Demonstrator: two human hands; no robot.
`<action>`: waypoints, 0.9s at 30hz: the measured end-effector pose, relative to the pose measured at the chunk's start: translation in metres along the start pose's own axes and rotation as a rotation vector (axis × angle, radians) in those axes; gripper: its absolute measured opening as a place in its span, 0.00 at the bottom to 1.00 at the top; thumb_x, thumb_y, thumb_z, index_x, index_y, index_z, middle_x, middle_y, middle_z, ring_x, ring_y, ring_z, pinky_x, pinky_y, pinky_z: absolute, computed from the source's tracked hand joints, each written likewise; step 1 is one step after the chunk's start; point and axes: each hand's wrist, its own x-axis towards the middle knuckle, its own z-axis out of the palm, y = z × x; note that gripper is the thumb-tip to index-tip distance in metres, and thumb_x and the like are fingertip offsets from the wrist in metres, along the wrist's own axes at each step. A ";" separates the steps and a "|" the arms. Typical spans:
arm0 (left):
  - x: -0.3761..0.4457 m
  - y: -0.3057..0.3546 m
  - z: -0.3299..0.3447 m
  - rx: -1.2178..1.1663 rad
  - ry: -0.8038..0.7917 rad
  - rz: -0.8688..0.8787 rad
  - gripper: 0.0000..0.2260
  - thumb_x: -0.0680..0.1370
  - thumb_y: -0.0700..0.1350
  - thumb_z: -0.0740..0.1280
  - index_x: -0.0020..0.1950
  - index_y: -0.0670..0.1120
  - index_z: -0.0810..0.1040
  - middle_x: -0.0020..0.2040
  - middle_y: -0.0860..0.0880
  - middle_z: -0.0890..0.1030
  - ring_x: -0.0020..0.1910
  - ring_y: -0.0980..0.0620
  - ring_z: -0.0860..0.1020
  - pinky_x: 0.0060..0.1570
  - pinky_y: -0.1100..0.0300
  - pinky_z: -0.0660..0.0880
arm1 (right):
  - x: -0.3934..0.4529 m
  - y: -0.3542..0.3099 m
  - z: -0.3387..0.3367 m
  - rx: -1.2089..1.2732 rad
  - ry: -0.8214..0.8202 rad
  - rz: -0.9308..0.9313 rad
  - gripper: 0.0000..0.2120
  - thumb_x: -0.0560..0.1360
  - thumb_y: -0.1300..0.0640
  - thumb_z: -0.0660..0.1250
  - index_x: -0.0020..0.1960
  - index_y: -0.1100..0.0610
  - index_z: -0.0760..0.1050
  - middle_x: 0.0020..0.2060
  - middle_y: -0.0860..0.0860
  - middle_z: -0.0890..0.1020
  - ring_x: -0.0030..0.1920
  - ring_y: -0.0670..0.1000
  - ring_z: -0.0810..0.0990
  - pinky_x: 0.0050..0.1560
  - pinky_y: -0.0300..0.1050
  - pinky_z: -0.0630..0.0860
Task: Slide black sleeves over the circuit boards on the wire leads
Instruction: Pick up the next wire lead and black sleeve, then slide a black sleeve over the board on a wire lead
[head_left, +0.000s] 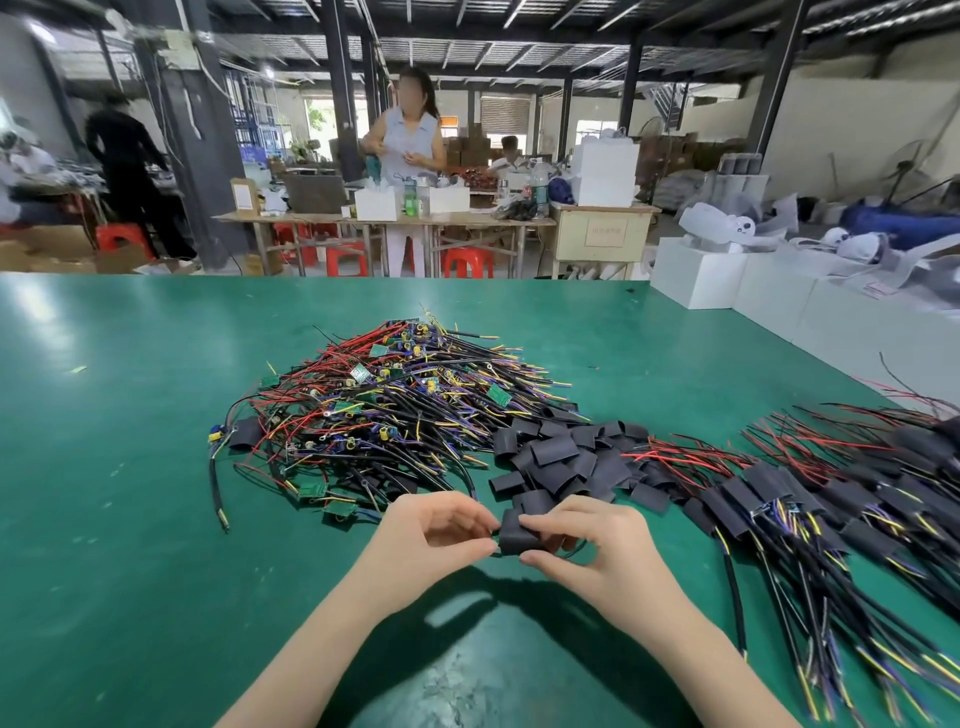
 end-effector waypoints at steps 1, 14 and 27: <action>0.000 0.000 0.000 0.010 -0.005 0.009 0.07 0.71 0.39 0.76 0.46 0.49 0.85 0.43 0.48 0.85 0.43 0.52 0.83 0.46 0.63 0.78 | 0.000 0.000 0.000 0.004 -0.004 0.004 0.13 0.67 0.52 0.78 0.51 0.49 0.84 0.39 0.42 0.81 0.39 0.41 0.79 0.43 0.39 0.76; -0.002 0.005 0.008 0.103 -0.043 0.094 0.07 0.74 0.42 0.74 0.49 0.50 0.83 0.45 0.52 0.85 0.46 0.53 0.83 0.50 0.61 0.78 | 0.003 0.000 -0.008 -0.051 -0.028 0.106 0.12 0.63 0.51 0.80 0.46 0.49 0.84 0.34 0.44 0.78 0.35 0.43 0.75 0.39 0.36 0.72; 0.005 0.033 -0.033 -0.079 0.511 0.136 0.06 0.74 0.34 0.71 0.49 0.43 0.83 0.47 0.48 0.85 0.48 0.51 0.83 0.53 0.65 0.77 | -0.008 0.047 -0.094 -0.535 0.550 0.488 0.12 0.64 0.61 0.79 0.46 0.59 0.83 0.39 0.58 0.82 0.42 0.59 0.80 0.46 0.45 0.72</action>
